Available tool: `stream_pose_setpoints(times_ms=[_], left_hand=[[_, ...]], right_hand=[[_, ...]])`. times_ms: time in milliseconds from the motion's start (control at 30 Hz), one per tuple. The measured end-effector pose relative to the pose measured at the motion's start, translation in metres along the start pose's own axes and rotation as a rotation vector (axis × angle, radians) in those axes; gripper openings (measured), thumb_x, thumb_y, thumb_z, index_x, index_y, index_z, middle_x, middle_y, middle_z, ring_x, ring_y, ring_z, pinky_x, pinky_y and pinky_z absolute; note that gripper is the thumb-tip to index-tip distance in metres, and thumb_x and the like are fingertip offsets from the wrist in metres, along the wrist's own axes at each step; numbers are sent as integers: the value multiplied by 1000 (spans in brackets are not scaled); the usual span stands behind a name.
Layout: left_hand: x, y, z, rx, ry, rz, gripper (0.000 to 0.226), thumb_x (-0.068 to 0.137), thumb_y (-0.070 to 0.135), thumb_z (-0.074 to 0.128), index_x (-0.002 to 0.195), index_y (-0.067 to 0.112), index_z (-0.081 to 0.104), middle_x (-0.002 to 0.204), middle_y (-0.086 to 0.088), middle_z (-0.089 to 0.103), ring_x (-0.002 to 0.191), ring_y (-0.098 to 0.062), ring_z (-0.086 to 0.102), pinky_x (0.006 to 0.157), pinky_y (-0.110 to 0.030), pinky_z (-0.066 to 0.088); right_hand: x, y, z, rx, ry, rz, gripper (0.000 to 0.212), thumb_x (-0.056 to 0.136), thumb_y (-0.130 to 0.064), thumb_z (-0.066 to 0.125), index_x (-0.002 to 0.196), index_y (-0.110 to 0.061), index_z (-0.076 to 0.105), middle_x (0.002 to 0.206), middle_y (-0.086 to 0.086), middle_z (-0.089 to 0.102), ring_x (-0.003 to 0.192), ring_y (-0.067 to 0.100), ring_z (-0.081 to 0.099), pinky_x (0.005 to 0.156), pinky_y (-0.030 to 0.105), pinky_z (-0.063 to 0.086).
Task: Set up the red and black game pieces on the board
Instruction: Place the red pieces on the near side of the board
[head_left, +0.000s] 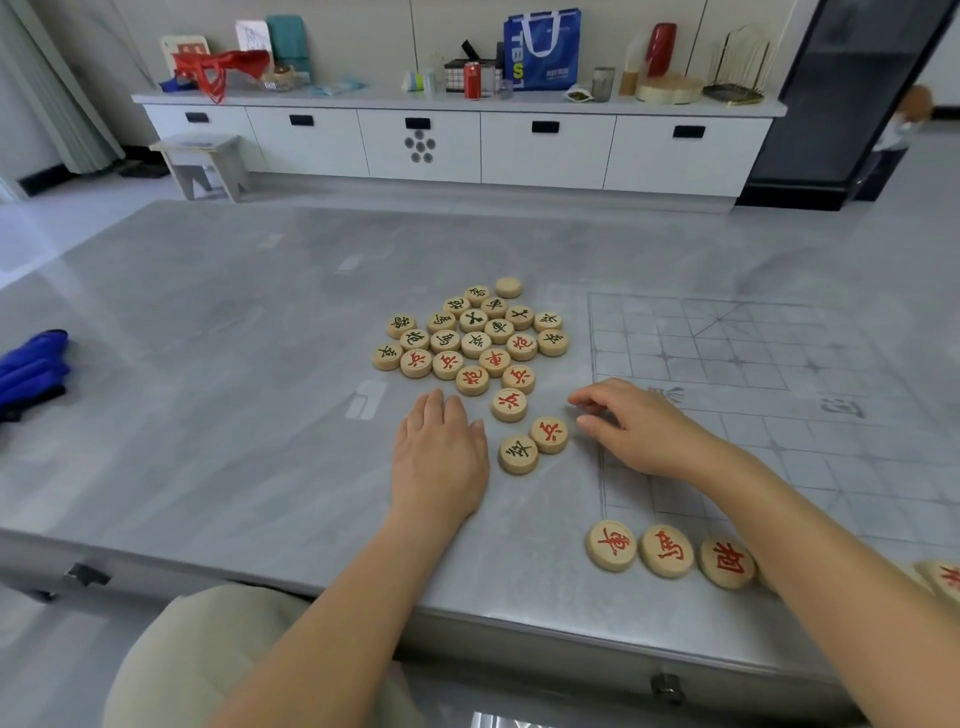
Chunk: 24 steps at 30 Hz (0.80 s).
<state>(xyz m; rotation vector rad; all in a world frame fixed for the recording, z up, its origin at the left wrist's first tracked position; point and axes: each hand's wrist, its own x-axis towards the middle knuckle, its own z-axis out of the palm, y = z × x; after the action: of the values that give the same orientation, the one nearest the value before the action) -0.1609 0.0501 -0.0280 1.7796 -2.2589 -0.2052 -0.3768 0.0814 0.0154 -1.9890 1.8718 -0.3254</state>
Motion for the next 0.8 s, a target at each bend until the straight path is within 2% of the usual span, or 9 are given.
stream_pose_setpoints(times_ms=[267,500,800], left_hand=[[3,-7,3,4,27,28,42,95,34,36,116,1,50,126,-21,51,119,-38,45,99,-49,39],[1,-3,-2,10,18,0,46,95,31,38,125,-2,48,134,-23,47,126,-37,40,105,-47,33],[0,-1,0,6,23,-5,45,95,35,35,126,5,46,135,-15,46,126,-31,41,104,-41,35]], right_hand=[[-34,-36,11,-17,88,-70,43,97,-37,41,138,-23,40,139,0,40,126,18,39,102,36,38],[-50,-10,4,15,78,-1,47,94,-41,46,138,-25,39,140,0,40,129,18,39,104,39,37],[-10,-4,1,81,110,69,47,88,-44,56,132,-28,46,127,-4,51,107,11,52,90,32,46]])
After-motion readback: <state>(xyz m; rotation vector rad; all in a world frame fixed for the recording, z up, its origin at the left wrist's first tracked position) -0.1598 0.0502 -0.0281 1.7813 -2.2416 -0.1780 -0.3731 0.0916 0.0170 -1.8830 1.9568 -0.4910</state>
